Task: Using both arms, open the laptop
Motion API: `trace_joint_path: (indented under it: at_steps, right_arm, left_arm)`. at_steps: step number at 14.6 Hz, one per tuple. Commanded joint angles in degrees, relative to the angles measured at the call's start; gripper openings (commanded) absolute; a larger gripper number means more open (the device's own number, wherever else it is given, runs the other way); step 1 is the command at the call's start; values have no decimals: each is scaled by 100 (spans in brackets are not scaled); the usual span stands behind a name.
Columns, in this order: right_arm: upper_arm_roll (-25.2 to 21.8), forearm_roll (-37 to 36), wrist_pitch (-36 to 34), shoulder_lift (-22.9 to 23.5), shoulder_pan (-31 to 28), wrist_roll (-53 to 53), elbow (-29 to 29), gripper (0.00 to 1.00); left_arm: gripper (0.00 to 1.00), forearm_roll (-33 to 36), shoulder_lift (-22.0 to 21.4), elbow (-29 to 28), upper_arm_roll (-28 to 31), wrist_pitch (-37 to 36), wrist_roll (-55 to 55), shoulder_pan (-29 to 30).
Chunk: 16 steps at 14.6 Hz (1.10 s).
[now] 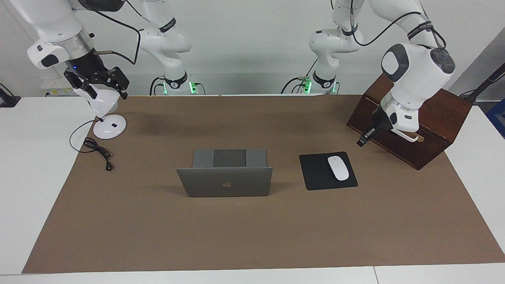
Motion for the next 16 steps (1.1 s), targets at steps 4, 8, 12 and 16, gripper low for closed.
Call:
trace_joint_path:
  at_steps: [4, 8, 12, 16]
  right_arm:
    - [114, -236, 237, -130, -129, -354, -144, 100]
    - [114, -201, 220, -130, -129, -126, -144, 100]
    - [114, -166, 132, -165, -129, -20, -162, 100]
    - [114, -166, 53, -174, -129, -20, -180, 100]
  left_arm:
    - [0, 224, -526, -114, -23, -1180, 180, 17]
    - [8, 224, -553, -71, -14, -1076, 127, 131]
    - [37, 215, -492, -26, 56, -1286, 83, 140]
    - [100, 224, -343, 61, 65, -1217, -102, 27]
